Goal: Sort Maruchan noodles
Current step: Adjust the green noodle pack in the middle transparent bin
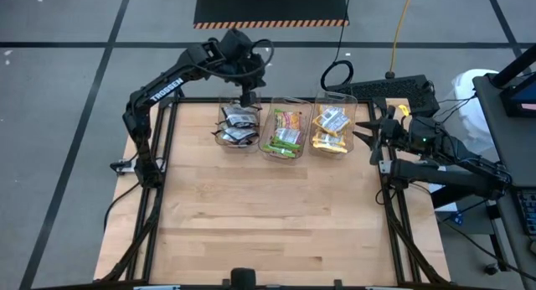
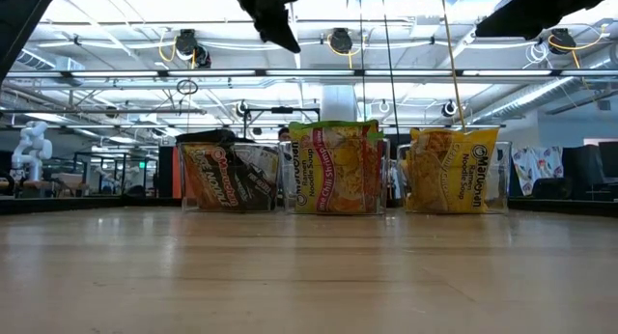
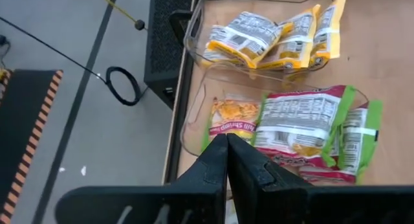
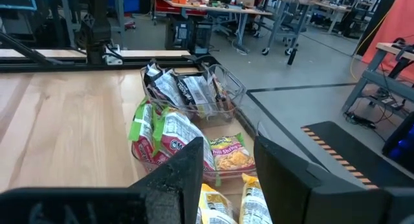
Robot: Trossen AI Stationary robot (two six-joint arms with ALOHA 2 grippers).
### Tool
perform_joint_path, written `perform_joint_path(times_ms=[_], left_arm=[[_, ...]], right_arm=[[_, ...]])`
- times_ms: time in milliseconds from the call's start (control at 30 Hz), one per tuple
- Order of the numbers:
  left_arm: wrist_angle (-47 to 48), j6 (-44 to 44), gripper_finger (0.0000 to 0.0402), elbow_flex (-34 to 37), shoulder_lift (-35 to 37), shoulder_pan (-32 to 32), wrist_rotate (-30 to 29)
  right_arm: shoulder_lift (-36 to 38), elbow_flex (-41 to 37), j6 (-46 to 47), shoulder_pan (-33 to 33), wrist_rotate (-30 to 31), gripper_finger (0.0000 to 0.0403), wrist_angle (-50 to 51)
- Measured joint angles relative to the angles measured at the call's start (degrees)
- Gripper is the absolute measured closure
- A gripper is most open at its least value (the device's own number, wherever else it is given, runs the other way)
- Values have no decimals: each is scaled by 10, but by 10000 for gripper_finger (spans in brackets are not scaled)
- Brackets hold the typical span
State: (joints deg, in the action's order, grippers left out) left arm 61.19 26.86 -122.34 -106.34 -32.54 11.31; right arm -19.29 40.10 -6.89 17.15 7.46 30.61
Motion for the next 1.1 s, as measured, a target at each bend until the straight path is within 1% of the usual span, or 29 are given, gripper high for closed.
perform_joint_path(times_ms=[167,333,467,533,600,667,800,867,1000,1100], left_arm=[[22,-21,389,0,0,8,0],[32,-6,389,0,0,12,2],[30,24,389,0,0,11,-7],[29,36,389,0,0,11,-32],[31,45,389,0,0,12,-71],[40,57,389,0,0,12,-123],[73,101,389,0,0,9,-251],[91,94,389,0,0,5,-287],[125,52,389,0,0,-9,-289],[129,43,389,0,0,-23,-253]], right_arm=[[0,0,2,0,0,271,0],[0,0,1,0,0,271,0],[0,0,1,0,0,271,1],[0,0,1,0,0,271,1],[0,0,2,0,0,271,1],[0,0,2,0,0,271,0],[0,0,-3,0,0,271,-16],[0,0,-15,0,0,271,-31],[0,0,-38,0,0,271,-54],[0,0,-43,0,0,271,-62]])
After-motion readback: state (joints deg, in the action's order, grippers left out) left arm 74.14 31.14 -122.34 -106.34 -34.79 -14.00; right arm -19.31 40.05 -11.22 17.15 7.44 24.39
